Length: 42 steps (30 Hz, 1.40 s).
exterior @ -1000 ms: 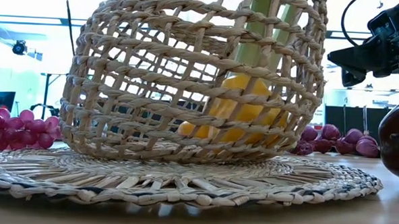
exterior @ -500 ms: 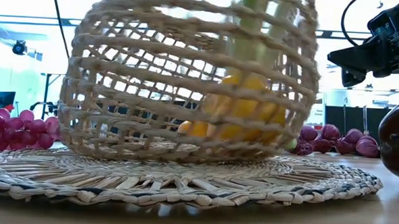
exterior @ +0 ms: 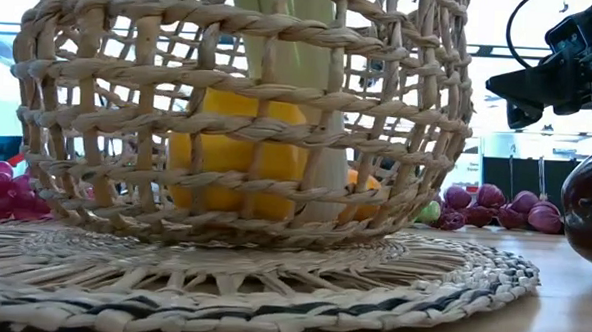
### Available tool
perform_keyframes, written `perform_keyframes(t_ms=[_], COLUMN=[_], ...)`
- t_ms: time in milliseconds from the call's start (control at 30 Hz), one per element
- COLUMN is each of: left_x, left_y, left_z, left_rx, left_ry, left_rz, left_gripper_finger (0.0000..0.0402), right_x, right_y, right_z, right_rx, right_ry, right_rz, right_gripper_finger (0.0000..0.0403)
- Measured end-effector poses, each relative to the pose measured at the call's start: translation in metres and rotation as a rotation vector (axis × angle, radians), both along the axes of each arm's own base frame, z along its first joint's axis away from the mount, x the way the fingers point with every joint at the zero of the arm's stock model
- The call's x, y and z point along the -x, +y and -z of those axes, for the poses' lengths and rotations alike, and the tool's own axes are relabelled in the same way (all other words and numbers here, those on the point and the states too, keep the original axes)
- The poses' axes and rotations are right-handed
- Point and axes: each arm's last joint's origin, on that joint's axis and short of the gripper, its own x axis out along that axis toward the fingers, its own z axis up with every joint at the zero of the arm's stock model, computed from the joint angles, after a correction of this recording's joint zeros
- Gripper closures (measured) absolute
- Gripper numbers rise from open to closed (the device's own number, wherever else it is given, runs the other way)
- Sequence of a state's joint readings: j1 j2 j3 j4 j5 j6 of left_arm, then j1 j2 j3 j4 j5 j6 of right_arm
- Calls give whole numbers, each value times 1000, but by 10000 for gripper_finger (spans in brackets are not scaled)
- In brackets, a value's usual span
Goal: Build produce basket
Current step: Adjust the basket
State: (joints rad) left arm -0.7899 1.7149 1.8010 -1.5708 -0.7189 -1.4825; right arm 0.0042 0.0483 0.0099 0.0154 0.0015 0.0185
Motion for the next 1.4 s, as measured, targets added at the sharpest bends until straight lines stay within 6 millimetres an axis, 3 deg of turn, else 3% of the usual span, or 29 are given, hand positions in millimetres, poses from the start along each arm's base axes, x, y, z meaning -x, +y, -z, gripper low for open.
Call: perform_keyframes(t_ms=[167, 367, 433, 533, 733, 833, 1133, 1267, 1400], left_x=[-10, -7, -7, -5, 12, 19, 31, 36, 37], left_y=[10, 7, 1, -7, -5, -9, -7, -4, 1], left_z=[-9, -50, -61, -67, -35, -6, 79, 90, 79], left_rx=[-133, -230, -187, 66, 383, 419, 461, 477, 436], left_ry=[-150, -308, -295, -178, 159, 292, 449, 481, 386], left_rz=[-31, 62, 168, 336, 86, 10, -61, -45, -19], left_gripper_finger=[61, 61, 61, 61, 61, 61, 61, 61, 61], right_x=[0, 0, 0, 0, 0, 0, 0, 0, 0], right_y=[0, 0, 0, 0, 0, 0, 0, 0, 0], right_z=[0, 0, 0, 0, 0, 0, 0, 0, 0], right_rx=[0, 1, 2, 1, 2, 1, 0, 1, 2], right_ry=[0, 0, 0, 0, 0, 0, 1, 1, 1], right_rz=[0, 0, 0, 0, 0, 0, 0, 0, 0], right_gripper_finger=[385, 385, 385, 385, 385, 385, 385, 385, 385])
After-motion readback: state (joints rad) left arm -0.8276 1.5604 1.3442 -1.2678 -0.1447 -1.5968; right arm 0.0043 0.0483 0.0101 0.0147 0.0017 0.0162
